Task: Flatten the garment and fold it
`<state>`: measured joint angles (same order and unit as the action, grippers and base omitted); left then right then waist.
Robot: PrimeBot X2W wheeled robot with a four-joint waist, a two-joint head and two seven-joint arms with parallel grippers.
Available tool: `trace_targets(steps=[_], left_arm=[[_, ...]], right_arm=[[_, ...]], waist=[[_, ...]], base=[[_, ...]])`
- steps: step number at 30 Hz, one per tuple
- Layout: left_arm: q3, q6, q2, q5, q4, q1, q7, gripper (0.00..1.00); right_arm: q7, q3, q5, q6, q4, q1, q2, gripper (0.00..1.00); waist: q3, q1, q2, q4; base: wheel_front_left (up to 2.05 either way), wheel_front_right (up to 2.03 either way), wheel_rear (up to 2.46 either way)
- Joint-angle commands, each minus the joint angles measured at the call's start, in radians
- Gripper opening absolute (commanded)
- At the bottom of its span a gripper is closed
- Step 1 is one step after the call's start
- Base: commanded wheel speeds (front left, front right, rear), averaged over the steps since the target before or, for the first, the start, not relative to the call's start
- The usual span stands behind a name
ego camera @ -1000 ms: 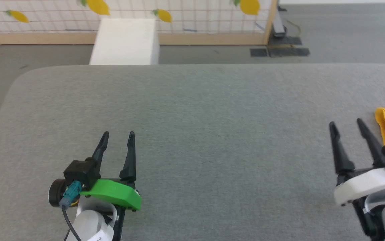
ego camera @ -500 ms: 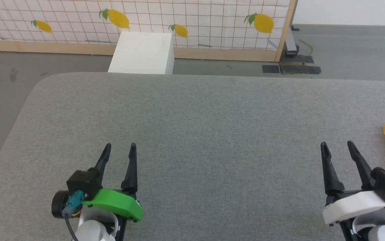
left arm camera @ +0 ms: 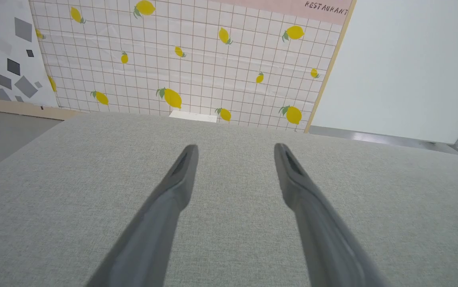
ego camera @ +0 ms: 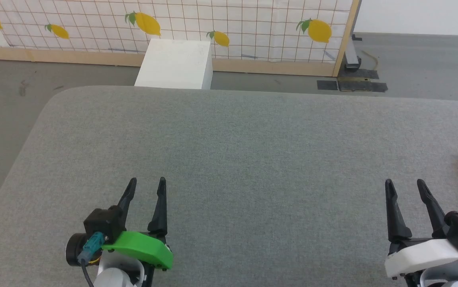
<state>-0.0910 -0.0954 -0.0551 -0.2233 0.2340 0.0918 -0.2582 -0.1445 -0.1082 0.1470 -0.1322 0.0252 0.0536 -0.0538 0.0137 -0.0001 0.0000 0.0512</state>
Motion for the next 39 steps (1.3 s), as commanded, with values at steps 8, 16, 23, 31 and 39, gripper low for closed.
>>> trace_targets(steps=[8,16,23,31,39], left_arm=[[-0.008,0.004,0.000,-0.003,0.000,0.001,0.001,0.00],[-0.009,0.005,0.000,0.000,-0.003,-0.001,0.005,0.00],[-0.004,0.010,0.000,0.012,-0.016,-0.006,0.018,0.00],[0.003,0.016,0.001,0.027,-0.031,-0.012,0.035,0.00],[0.009,0.022,0.001,0.041,-0.046,-0.017,0.051,0.00]], right_arm=[[0.001,-0.004,0.000,0.000,0.001,0.001,0.000,0.00],[0.003,-0.003,-0.001,0.000,0.001,0.001,0.000,0.00],[0.010,0.003,-0.009,0.000,-0.001,-0.002,0.000,0.00],[0.020,0.011,-0.019,0.000,-0.002,-0.006,0.001,0.00],[0.029,0.018,-0.028,0.000,-0.004,-0.009,0.001,0.00]], waist=[[0.003,0.0001,0.0000,0.001],[0.003,0.0001,0.0000,0.000],[0.002,0.0001,0.0000,-0.003],[0.001,0.0001,0.0000,-0.006],[0.000,0.0001,0.0000,-0.009]], base=[[0.00,0.00,0.00],[0.00,0.00,0.00],[0.00,0.00,0.00],[0.00,0.00,0.00],[0.00,0.00,0.00]])
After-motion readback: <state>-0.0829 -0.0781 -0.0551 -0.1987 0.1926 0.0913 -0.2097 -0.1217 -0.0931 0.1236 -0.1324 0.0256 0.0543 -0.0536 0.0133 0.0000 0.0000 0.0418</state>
